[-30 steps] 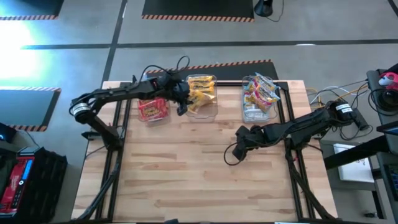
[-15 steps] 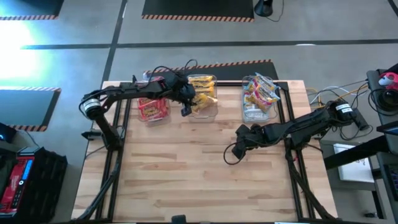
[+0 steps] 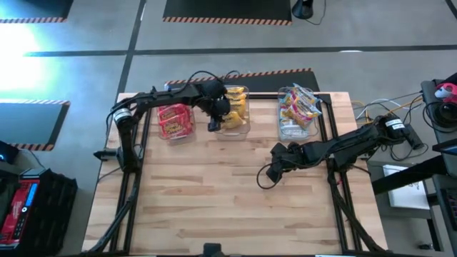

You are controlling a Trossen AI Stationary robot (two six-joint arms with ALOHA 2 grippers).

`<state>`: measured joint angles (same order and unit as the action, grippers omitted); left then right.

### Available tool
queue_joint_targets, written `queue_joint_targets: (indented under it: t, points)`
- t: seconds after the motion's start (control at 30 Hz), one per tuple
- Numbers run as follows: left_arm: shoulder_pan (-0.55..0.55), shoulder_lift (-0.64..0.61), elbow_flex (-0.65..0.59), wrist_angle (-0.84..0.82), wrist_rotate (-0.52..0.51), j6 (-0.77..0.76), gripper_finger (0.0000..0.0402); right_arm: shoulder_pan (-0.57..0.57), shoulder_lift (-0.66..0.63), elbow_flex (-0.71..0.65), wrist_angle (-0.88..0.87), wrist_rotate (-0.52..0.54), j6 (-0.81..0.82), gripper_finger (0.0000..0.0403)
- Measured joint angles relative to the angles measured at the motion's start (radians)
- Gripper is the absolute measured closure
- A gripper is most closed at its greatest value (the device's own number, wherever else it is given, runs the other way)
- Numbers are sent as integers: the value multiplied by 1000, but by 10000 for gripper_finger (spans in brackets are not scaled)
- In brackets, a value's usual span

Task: Sort Maruchan noodles
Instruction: Put the yellow noodle pack into the middle transparent bin

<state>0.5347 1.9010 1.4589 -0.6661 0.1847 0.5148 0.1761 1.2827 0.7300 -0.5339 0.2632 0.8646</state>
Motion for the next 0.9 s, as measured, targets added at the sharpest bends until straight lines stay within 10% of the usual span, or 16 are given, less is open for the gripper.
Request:
queue_joint_targets:
  t: [0.9]
  points:
    - [25,-20,103,-63,-19,-48,225,0,0,0,1,0,-1,202]
